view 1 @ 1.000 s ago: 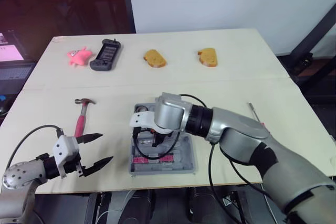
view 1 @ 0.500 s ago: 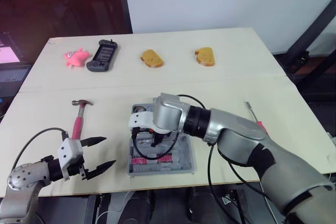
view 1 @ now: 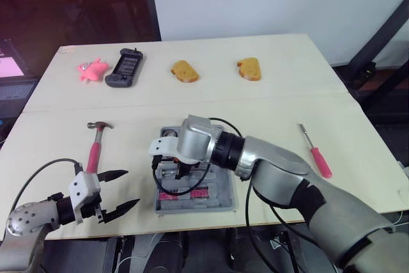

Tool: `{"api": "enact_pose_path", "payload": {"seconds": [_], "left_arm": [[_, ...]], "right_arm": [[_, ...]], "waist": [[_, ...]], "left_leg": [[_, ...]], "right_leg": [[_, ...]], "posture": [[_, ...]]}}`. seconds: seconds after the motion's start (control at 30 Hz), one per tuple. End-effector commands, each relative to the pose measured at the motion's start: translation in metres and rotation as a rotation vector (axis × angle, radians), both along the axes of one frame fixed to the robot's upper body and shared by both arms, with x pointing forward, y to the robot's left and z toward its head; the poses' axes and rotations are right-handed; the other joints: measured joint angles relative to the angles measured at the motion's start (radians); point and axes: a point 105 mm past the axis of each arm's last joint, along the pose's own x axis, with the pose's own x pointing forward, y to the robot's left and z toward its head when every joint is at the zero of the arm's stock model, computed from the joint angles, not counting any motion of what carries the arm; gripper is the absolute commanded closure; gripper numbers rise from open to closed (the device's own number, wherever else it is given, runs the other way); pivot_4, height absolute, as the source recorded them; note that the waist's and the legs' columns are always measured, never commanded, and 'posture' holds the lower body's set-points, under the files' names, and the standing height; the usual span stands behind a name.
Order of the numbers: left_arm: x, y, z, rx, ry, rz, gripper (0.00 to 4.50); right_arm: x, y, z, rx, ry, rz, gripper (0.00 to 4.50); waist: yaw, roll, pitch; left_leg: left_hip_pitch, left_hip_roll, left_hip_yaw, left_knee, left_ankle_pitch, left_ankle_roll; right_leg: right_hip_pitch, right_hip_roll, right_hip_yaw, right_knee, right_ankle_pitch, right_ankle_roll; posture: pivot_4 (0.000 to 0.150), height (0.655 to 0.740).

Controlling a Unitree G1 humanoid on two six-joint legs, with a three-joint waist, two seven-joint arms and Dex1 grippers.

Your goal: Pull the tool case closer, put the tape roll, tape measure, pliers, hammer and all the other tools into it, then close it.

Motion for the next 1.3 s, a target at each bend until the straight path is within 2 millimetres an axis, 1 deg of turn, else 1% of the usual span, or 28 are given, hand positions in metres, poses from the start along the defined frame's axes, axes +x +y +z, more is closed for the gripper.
{"api": "enact_pose_path", "payload": {"seconds": [0.03, 0.17, 0.3, 0.37, 0.4, 0.43, 0.5, 0.57, 0.63, 0.7, 0.73, 0.8, 0.83, 0.87, 0.9, 0.97, 1.03, 1.07, 1.17, 1.23, 1.3], "left_arm": [[0.002, 0.001, 0.013, 0.02, -0.044, -0.01, 0.0], [0.003, 0.0, 0.013, 0.018, -0.043, -0.014, 0.0], [0.003, -0.001, 0.012, 0.016, -0.035, -0.015, 0.0], [0.003, -0.001, 0.011, 0.014, -0.031, -0.014, 0.0], [0.004, 0.0, 0.011, 0.012, -0.037, -0.006, 0.0], [0.005, 0.0, 0.012, 0.0, -0.042, 0.003, 0.0], [0.006, 0.0, 0.012, -0.002, -0.042, 0.005, 0.0], [0.006, 0.0, 0.013, -0.001, -0.04, -0.001, 0.0], [0.007, 0.0, 0.014, -0.001, -0.041, -0.003, 0.0], [0.008, 0.001, 0.017, -0.001, -0.045, -0.004, 0.0], [0.01, 0.001, 0.019, -0.005, -0.047, -0.005, 0.0], [0.011, 0.001, 0.021, -0.009, -0.048, -0.008, 0.0], [0.011, 0.001, 0.022, -0.01, -0.047, -0.012, 0.0], [0.012, 0.0, 0.022, -0.013, -0.047, -0.018, 0.0], [0.012, 0.0, 0.023, -0.015, -0.046, -0.021, 0.0], [0.014, -0.002, 0.027, -0.027, -0.048, -0.03, 0.0], [0.015, -0.002, 0.029, -0.027, -0.045, -0.041, 0.0], [0.015, -0.002, 0.03, -0.025, -0.043, -0.044, 0.0], [0.016, -0.001, 0.033, -0.028, -0.039, -0.056, 0.0], [0.016, 0.0, 0.036, -0.026, -0.036, -0.065, 0.0], [0.016, 0.0, 0.038, -0.024, -0.032, -0.075, 0.0]], "right_arm": [[-0.003, 0.01, 0.003, 0.019, -0.02, 0.046, 4.45], [0.005, 0.009, 0.004, 0.018, -0.057, 0.05, 4.45], [0.005, 0.011, 0.008, 0.032, -0.075, 0.098, 4.45], [0.006, 0.013, 0.013, 0.048, -0.085, 0.104, 3.47], [0.006, 0.014, 0.018, 0.058, -0.091, 0.102, 3.18], [0.005, 0.016, 0.026, 0.078, -0.09, 0.102, 2.66], [0.005, 0.011, 0.039, 0.092, -0.089, 0.103, 1.7], [0.007, 0.003, 0.055, 0.124, -0.08, 0.073, 1.7], [0.006, -0.004, 0.064, 0.144, -0.074, 0.062, 1.7], [0.004, -0.014, 0.078, 0.209, -0.067, 0.056, 1.7], [0.004, -0.02, 0.086, 0.253, -0.096, 0.09, 1.7], [0.002, -0.027, 0.093, 0.315, -0.131, 0.131, 1.7], [-0.001, -0.028, 0.097, 0.378, -0.123, 0.135, 1.7], [-0.004, -0.024, 0.104, 0.528, -0.137, 0.173, 1.7], [-0.005, -0.023, 0.111, 0.639, -0.16, 0.192, 1.7], [0.0, -0.039, 0.108, 0.733, -0.24, 0.223, 1.7], [-0.006, -0.048, 0.1, 0.79, -0.208, 0.238, 1.7], [-0.008, -0.049, 0.099, 0.815, -0.194, 0.236, 1.7], [-0.013, -0.057, 0.079, 0.776, -0.206, 0.272, 1.7], [-0.013, -0.056, 0.072, 0.786, -0.223, 0.272, 2.22], [-0.01, -0.052, 0.067, 0.797, -0.266, 0.277, 2.99]], "waist": [[-0.001, 0.0, 0.0], [-0.002, 0.0, 0.0], [-0.002, 0.0, 0.0], [-0.002, 0.0, 0.0], [-0.002, 0.0, 0.0], [-0.001, 0.0, 0.0], [0.0, 0.0, 0.0], [0.005, 0.0, 0.0], [0.006, -0.001, 0.0], [0.005, -0.001, -0.001], [0.004, -0.001, -0.001], [0.003, -0.001, -0.001], [0.003, -0.001, -0.001], [0.002, -0.002, -0.001], [0.001, -0.003, -0.002], [0.003, -0.003, -0.002], [0.004, -0.003, -0.002], [0.004, -0.003, -0.002], [0.002, -0.003, -0.002], [0.002, -0.003, -0.002], [0.002, -0.003, -0.002]], "left_leg": [[0.0, 0.0, 0.0, 0.0, 0.0, 0.0], [0.0, 0.0, 0.0, 0.0, 0.0, 0.0], [0.0, 0.0, 0.0, 0.0, 0.001, -0.001], [0.0, 0.0, 0.0, 0.0, 0.001, -0.001], [0.0, 0.001, 0.0, 0.0, 0.001, -0.001], [0.0, 0.001, 0.0, 0.0, 0.001, -0.001], [0.0, 0.001, 0.0, 0.0, 0.001, -0.002], [0.0, 0.0, 0.0, 0.0, 0.001, -0.002], [0.0, 0.0, -0.001, 0.001, 0.001, -0.002], [0.0, 0.0, -0.001, 0.001, 0.001, -0.002], [0.0, 0.0, -0.001, 0.001, 0.001, -0.002], [0.0, 0.0, -0.001, 0.0, 0.001, -0.002], [0.0, 0.0, 0.0, 0.0, 0.001, -0.002], [0.0, 0.0, 0.0, 0.0, 0.001, -0.002], [0.0, 0.0, 0.0, -0.001, 0.001, -0.002], [0.0, 0.001, 0.001, -0.001, 0.001, -0.002], [0.0, 0.001, 0.001, -0.001, 0.002, -0.002], [0.0, 0.0, 0.002, 0.0, 0.002, -0.002], [0.0, 0.001, 0.002, 0.0, 0.002, -0.002], [0.0, 0.001, 0.001, 0.0, 0.002, -0.002], [0.0, 0.001, 0.002, 0.0, 0.002, -0.002]], "right_leg": [[0.0, 0.0, 0.0, 0.0, 0.0, 0.0], [0.0, 0.0, 0.0, 0.0, 0.0, 0.0], [0.0, 0.001, 0.0, 0.0, 0.001, -0.001], [0.0, 0.001, 0.0, 0.001, 0.001, -0.001], [0.0, 0.001, 0.0, 0.001, 0.001, -0.001], [0.0, 0.001, 0.0, 0.001, 0.001, -0.001], [0.0, 0.001, 0.0, 0.001, 0.001, -0.001], [0.0, 0.001, 0.0, 0.001, 0.001, -0.001], [0.001, 0.0, 0.0, 0.0, 0.001, -0.001], [0.001, 0.0, 0.0, 0.0, 0.001, -0.001], [0.001, 0.0, 0.0, 0.0, 0.001, -0.001], [0.002, 0.0, 0.0, 0.0, 0.001, -0.001], [0.003, 0.0, 0.0, 0.0, 0.001, -0.001], [0.004, 0.0, 0.0, 0.0, 0.001, -0.001], [0.004, 0.0, 0.0, 0.0, 0.001, -0.001], [0.004, 0.0, 0.0, 0.0, 0.001, -0.001], [0.005, 0.0, 0.0, 0.0, 0.001, -0.001], [0.005, -0.001, 0.0, 0.0, 0.001, -0.001], [0.006, 0.0, 0.001, 0.0, 0.001, -0.001], [0.005, 0.0, 0.001, 0.0, 0.001, -0.001], [0.005, 0.0, 0.001, 0.0, 0.001, -0.001]], "posture": [[0.15, 0.74], [0.15, 0.74], [0.15, 0.74], [0.15, 0.74], [0.15, 0.74], [0.15, 0.74], [0.15, 0.74], [0.15, 0.74], [0.15, 0.74], [0.15, 0.74], [0.15, 0.74], [0.15, 0.74], [0.15, 0.74], [0.15, 0.74], [0.15, 0.74], [0.15, 0.74], [0.15, 0.74], [0.15, 0.74], [0.15, 0.74], [0.15, 0.74], [0.15, 0.74]]}}
